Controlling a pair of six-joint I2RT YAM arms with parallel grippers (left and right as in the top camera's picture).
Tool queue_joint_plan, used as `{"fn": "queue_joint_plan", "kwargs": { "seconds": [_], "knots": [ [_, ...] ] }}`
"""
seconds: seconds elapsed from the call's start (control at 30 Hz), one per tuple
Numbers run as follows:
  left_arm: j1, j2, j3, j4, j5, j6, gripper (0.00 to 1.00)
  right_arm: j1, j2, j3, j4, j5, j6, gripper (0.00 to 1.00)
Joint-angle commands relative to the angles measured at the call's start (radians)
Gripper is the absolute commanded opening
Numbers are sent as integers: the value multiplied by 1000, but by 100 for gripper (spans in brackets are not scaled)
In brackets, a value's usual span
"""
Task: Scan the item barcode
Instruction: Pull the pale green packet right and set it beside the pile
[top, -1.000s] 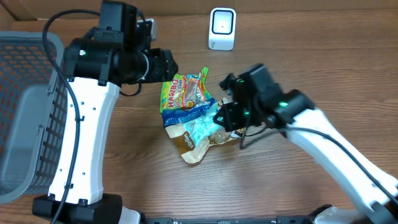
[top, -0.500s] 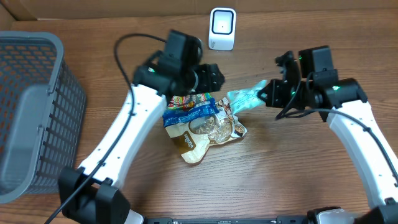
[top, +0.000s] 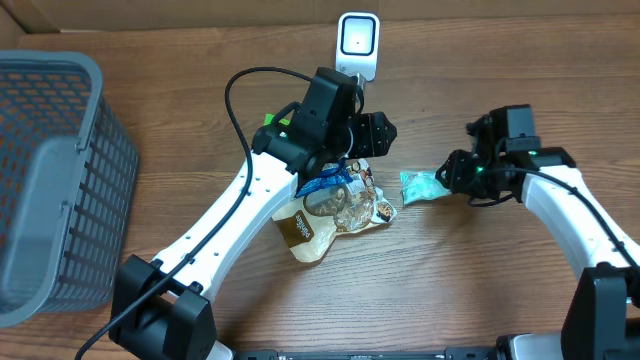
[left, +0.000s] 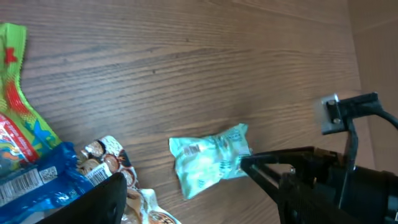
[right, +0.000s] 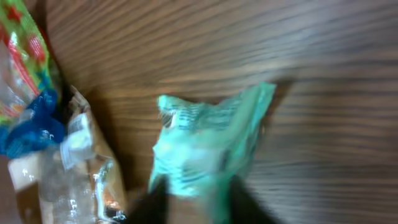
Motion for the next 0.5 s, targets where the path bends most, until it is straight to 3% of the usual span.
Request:
{"fn": "queue_joint_plan", "kwargs": {
  "seconds": [0.0, 0.1, 0.3, 0.47],
  "knots": [
    [10, 0, -7, 0, -21, 86, 70, -19, -12, 45, 9, -64, -42, 48],
    [10, 0, -7, 0, -22, 104, 70, -15, -12, 115, 5, -141, -81, 42],
    [12, 0, -7, 0, -32, 104, 73, 23, -3, 124, 11, -144, -123, 6],
    [12, 0, -7, 1, -28, 100, 75, 27, 60, 83, 19, -144, -132, 4]
  ]
}}
